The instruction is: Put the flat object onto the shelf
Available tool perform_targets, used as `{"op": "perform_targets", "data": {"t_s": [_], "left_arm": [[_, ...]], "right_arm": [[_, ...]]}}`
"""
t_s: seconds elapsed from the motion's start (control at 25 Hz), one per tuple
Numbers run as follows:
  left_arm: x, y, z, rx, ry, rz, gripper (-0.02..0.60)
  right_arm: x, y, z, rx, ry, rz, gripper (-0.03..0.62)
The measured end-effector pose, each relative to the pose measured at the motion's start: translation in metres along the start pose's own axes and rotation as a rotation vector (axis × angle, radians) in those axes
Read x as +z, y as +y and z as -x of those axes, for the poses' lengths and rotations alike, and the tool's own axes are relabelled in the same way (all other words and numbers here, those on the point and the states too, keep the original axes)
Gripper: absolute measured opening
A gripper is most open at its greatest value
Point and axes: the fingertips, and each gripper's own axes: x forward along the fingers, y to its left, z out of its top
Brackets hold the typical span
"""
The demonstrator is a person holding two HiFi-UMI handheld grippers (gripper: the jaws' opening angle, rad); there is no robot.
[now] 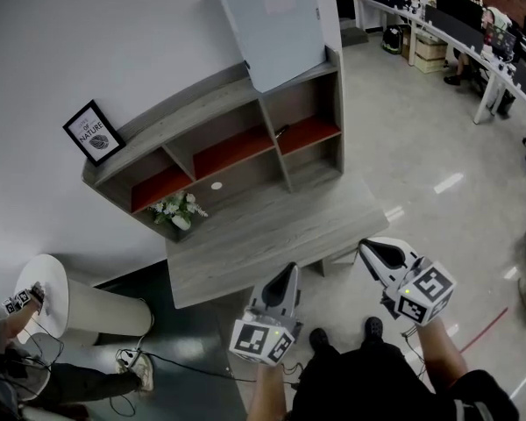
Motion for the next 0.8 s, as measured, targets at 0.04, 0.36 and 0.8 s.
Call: {"op": "perform_targets", "data": {"t_s": [0.04,0.36,0.8], "left_arm": [[0.003,-0.006,0.0,0.011,-0.006,-0.003,0.014],[0.007,-0.057,-0.018,0.027,-0.03,0.009,0.014],[0.0,-0.094,-0.037,0.077,-0.05,0.01,0.014]], "right_arm": [[0.002,-0.003,0.006,0.005,-0.008,0.007,0.014],[0.011,-0.029,0.052,0.065,-0.064,0.032,0.014],[0.006,-0.047,0.088,0.095,-0.083,0.087,0.012]]}}
